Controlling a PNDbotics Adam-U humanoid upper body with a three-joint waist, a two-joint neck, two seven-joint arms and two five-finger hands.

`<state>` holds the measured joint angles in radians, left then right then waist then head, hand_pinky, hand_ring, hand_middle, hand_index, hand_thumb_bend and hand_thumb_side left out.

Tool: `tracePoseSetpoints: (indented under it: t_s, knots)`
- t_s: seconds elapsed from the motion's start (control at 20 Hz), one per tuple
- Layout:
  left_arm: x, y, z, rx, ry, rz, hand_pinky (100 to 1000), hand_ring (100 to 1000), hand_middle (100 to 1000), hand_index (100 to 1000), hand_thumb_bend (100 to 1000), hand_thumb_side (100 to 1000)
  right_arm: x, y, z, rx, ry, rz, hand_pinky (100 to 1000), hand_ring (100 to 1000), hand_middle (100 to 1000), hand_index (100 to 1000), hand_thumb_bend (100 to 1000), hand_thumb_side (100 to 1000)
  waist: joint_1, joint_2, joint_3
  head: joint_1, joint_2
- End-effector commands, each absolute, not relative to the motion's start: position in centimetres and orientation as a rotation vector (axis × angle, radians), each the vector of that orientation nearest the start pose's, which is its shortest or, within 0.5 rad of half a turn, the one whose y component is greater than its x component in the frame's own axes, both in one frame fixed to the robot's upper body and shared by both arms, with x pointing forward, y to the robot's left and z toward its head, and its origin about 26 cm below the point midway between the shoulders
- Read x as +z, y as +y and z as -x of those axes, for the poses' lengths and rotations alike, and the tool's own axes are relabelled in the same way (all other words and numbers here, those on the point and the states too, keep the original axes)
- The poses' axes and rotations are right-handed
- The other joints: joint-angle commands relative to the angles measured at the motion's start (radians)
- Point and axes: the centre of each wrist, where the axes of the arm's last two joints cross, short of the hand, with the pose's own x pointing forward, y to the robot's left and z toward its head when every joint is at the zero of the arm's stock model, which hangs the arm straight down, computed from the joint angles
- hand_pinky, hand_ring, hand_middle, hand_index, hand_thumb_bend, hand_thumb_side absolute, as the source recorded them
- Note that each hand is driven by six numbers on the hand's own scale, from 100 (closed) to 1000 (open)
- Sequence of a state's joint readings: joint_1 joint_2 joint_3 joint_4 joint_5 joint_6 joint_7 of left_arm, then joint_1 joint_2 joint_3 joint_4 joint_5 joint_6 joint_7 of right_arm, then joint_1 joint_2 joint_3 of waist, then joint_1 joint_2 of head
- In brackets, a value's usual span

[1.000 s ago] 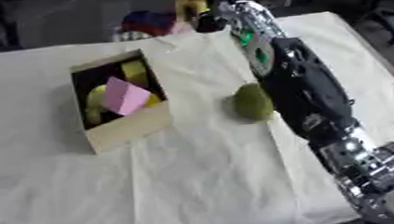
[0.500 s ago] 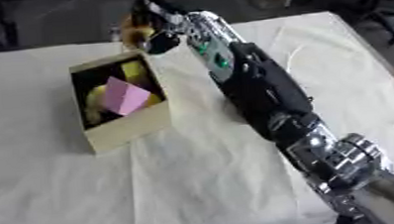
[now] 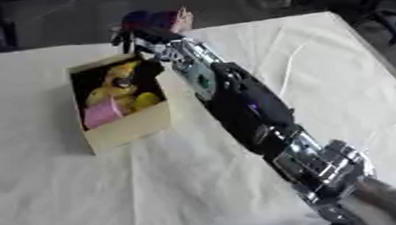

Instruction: Pick up objects on the table and place them in the box.

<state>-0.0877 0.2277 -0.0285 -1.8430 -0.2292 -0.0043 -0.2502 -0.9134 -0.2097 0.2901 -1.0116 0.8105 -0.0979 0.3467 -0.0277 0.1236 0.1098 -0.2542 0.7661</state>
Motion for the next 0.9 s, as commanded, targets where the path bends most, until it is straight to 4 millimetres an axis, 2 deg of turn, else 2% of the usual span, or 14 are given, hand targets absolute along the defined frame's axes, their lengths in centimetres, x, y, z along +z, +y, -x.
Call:
tracePoseSetpoints:
  t_s: [0.05, 0.3, 0.5, 0.7, 0.9]
  knots:
    - [9.9, 26.6, -28.9, -0.638, -1.85, -0.169, 864, 620, 610, 779, 232, 568, 17.9, -15.7, -46.1, 1.553, -1.633, 0.666, 826, 738, 776, 917, 506, 445, 0.01, -0.029, -0.003, 0.001, 0.004]
    - [9.9, 26.8, -28.9, -0.633, -1.846, -0.18, 864, 620, 610, 779, 232, 568, 21.3, -19.7, -45.3, 1.411, -1.757, 0.774, 828, 727, 753, 913, 452, 406, 0.003, -0.031, -0.009, 0.01, 0.004]
    - [9.9, 27.1, -28.9, -0.632, -1.842, -0.194, 865, 619, 610, 779, 233, 569, 22.6, -23.1, -43.8, 1.424, -1.757, 0.805, 850, 765, 792, 943, 397, 398, -0.008, -0.03, -0.018, 0.02, 0.004]
    - [9.9, 27.3, -28.8, -0.635, -1.836, -0.206, 865, 620, 610, 779, 234, 570, 22.5, -27.1, -40.9, 1.587, -1.613, 0.775, 870, 804, 834, 975, 317, 373, -0.016, -0.03, -0.025, 0.027, 0.004]
    - [9.9, 27.4, -28.8, -0.639, -1.833, -0.213, 866, 620, 611, 780, 235, 572, 22.3, -29.6, -38.3, 1.7, -1.458, 0.716, 876, 820, 854, 977, 278, 345, -0.021, -0.029, -0.028, 0.03, 0.004]
